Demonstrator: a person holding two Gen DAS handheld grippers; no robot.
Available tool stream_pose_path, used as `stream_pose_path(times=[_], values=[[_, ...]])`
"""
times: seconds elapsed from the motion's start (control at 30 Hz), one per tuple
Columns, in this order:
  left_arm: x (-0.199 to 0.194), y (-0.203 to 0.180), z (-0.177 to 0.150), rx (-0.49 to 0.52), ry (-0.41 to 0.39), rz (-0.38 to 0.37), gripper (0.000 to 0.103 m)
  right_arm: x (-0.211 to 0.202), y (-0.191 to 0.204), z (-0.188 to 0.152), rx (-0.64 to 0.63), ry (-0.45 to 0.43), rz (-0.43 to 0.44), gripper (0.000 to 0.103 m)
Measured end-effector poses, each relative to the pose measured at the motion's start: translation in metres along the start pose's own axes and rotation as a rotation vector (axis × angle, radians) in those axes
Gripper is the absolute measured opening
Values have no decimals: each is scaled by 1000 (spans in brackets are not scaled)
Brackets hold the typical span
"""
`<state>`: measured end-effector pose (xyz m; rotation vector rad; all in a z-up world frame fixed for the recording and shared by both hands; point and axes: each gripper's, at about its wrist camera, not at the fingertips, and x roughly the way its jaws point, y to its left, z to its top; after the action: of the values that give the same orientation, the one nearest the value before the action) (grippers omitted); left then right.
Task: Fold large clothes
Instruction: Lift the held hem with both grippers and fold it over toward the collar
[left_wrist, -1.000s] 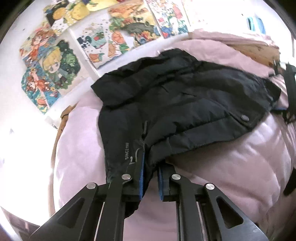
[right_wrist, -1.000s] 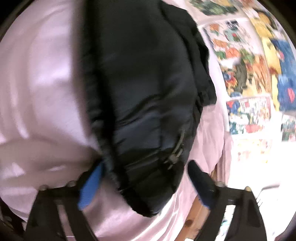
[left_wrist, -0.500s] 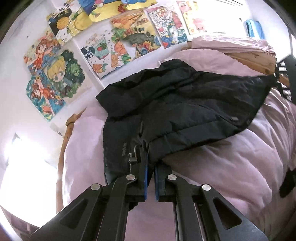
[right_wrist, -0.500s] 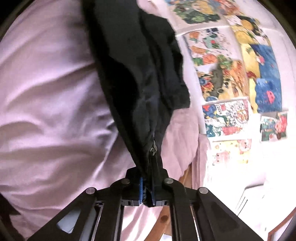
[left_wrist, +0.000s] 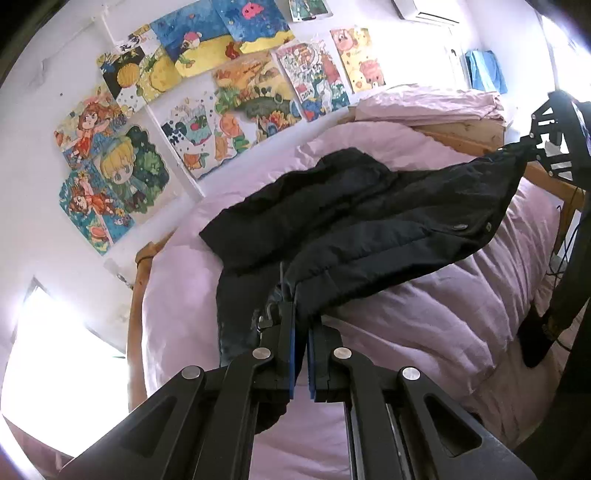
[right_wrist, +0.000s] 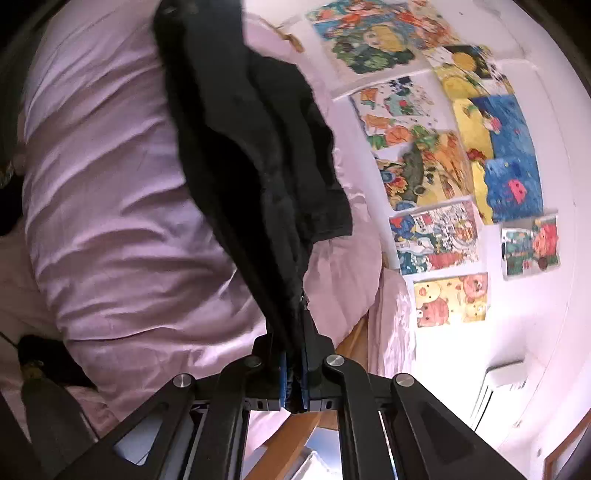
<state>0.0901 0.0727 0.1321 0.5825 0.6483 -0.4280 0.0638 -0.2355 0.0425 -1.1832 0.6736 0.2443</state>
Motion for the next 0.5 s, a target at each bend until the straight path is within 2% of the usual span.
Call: stream_pose_path(times=[0.13, 0.5], values=[[8, 3, 18, -45, -33, 25, 5, 13, -32, 11, 109, -17, -2, 6], [42, 73, 104, -241, -157, 129, 5, 64, -137, 48, 437, -136, -64, 6]])
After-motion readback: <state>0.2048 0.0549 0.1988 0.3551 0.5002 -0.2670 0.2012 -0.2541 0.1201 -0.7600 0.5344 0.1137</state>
